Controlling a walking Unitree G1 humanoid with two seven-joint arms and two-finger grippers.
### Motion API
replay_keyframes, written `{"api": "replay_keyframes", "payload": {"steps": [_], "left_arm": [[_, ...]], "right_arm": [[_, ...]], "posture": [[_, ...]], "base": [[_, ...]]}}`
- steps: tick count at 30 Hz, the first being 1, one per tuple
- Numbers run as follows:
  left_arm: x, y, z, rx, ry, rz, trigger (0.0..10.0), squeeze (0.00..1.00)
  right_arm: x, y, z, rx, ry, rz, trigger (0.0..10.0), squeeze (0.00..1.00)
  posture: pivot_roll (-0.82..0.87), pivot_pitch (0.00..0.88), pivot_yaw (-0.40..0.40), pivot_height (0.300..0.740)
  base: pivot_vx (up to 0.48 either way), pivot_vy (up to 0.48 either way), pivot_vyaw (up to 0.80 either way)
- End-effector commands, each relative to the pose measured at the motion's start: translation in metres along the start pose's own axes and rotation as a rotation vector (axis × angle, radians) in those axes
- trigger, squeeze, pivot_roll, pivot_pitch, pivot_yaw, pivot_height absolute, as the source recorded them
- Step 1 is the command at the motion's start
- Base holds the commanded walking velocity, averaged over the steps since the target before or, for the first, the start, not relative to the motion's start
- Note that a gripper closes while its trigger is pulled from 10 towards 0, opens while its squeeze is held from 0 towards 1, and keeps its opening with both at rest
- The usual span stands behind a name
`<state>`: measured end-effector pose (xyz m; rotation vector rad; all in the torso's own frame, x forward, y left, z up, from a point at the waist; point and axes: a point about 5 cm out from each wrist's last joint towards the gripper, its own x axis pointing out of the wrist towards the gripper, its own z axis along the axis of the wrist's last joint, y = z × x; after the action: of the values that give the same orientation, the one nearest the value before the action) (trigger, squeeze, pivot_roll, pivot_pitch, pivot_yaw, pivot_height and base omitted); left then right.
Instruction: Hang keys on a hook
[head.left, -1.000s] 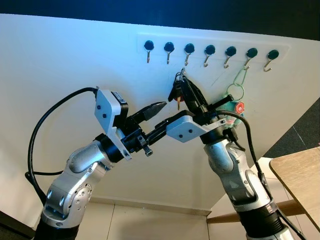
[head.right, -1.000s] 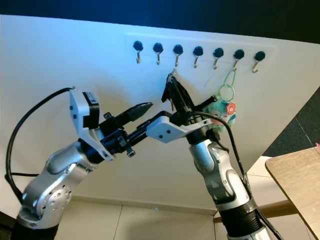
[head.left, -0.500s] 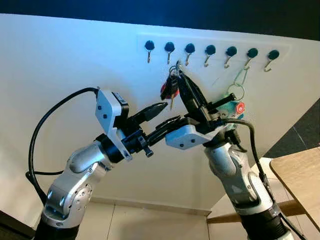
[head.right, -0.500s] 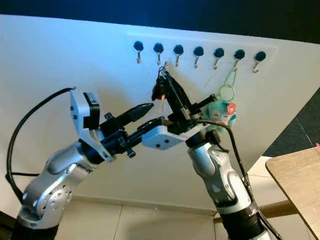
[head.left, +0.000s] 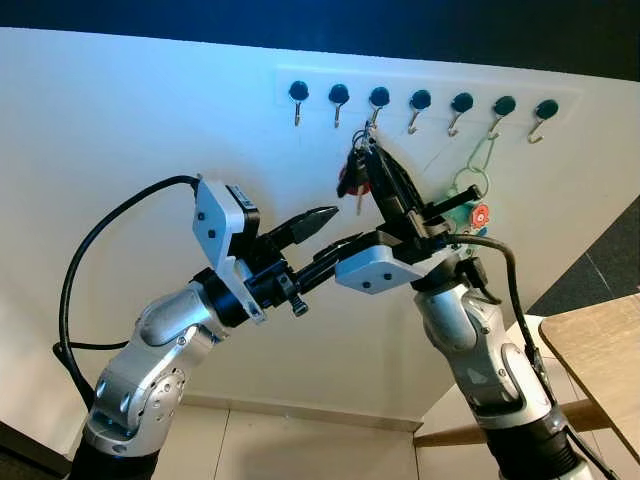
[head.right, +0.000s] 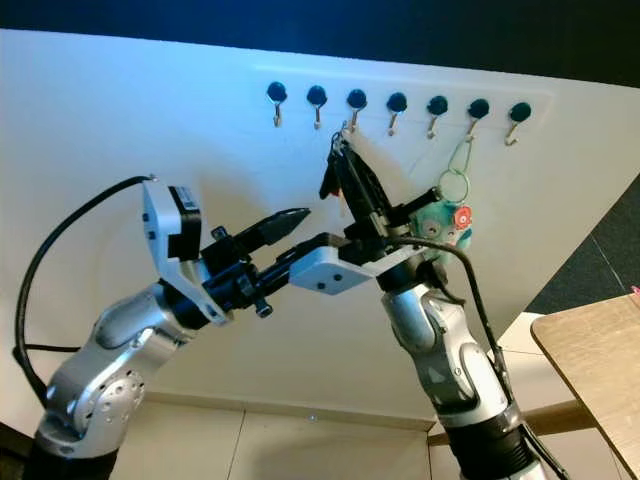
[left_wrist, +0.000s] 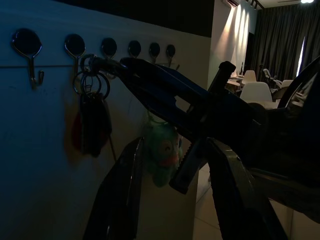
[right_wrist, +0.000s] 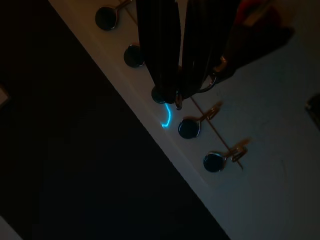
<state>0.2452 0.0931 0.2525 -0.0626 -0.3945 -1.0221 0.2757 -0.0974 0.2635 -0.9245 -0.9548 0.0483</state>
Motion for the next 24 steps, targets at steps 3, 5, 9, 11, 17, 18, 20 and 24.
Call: {"api": "replay_keyframes", "payload": {"steps": [3,5,9,11,17,18,20,24], "left_arm": [[0.006,-0.002,0.004,0.000,-0.038,-0.004,10.0,0.00],[0.007,-0.002,0.005,0.001,-0.048,-0.001,10.0,0.00],[0.007,-0.002,0.005,0.001,-0.049,-0.001,10.0,0.00],[0.007,-0.003,0.005,0.001,-0.049,-0.002,10.0,0.00],[0.006,-0.002,0.007,-0.003,-0.058,-0.001,10.0,0.00],[0.006,-0.002,0.007,-0.003,-0.058,-0.001,10.0,0.00],[0.007,-0.003,0.007,-0.007,-0.062,-0.003,10.0,0.00],[0.007,-0.003,0.007,-0.008,-0.061,-0.005,10.0,0.00]], "right_arm": [[0.002,-0.004,-0.005,-0.026,0.021,-0.012,10.0,0.00],[0.002,-0.003,-0.008,-0.040,0.034,0.000,10.0,0.00],[0.002,-0.002,-0.009,-0.046,0.037,0.003,10.0,0.00],[0.003,-0.001,-0.011,-0.055,0.042,0.012,10.0,0.00],[0.004,-0.002,-0.014,-0.069,0.058,0.012,10.0,0.00],[0.004,-0.002,-0.014,-0.069,0.058,0.012,10.0,0.00],[0.004,-0.002,-0.015,-0.069,0.066,0.011,10.0,0.00],[0.004,-0.001,-0.016,-0.069,0.073,0.012,10.0,0.00]], "posture": [[0.00,0.086,-0.034,0.740],[0.00,0.082,-0.034,0.740],[0.00,0.082,-0.033,0.740],[0.00,0.082,-0.035,0.740],[0.00,0.082,-0.038,0.740],[0.00,0.082,-0.038,0.740],[0.00,0.083,-0.039,0.740],[0.00,0.083,-0.038,0.740]], "base": [[0.000,0.000,0.00],[0.000,0.000,0.00],[0.000,0.000,0.00],[0.000,0.000,0.00],[0.000,0.000,0.00],[0.000,0.000,0.00],[0.000,0.000,0.00],[0.000,0.000,0.00]]}}
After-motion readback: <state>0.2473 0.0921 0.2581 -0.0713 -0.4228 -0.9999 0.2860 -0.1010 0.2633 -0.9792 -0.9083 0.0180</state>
